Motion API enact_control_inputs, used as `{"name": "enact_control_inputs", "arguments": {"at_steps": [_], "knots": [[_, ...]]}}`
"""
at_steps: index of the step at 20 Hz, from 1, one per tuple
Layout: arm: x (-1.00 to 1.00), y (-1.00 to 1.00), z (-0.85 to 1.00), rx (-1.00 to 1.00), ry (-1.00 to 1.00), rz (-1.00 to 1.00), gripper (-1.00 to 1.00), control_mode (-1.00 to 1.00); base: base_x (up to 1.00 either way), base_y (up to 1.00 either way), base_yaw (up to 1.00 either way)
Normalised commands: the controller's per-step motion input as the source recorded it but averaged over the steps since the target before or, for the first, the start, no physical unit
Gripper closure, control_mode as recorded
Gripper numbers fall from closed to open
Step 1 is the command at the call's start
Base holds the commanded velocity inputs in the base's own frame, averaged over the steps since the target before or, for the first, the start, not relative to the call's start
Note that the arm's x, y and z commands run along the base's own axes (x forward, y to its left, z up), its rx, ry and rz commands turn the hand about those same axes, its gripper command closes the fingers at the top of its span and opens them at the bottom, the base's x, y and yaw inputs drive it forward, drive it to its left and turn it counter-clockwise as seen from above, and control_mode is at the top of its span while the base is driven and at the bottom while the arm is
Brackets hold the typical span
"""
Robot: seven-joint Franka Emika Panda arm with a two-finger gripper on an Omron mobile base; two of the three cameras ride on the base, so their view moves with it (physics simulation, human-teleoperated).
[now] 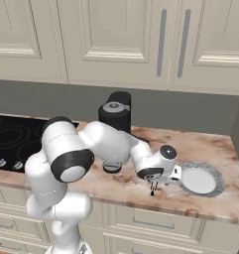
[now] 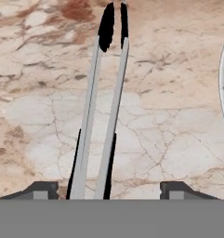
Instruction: Pick up the tongs from the counter and place them near the plate next to the oven.
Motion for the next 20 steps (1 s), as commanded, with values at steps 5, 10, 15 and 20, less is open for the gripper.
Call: {"name": "enact_control_inputs", "arguments": {"at_steps": [5,10,15,20], "knots": [[-0.22,0.14,0.16,0.0,-0.03,0.06,-1.0,-1.0,0.0,0.0,0.0],[-0.24,0.35,0.37,-0.08,-0.04,0.08,-1.0,-1.0,0.0,0.0,0.0],[-0.32,0.46,0.41,-0.13,-0.04,0.09,-1.0,-1.0,0.0,0.0,0.0],[-0.39,0.57,0.37,-0.16,-0.01,0.09,-1.0,-1.0,0.0,0.0,0.0]]}}
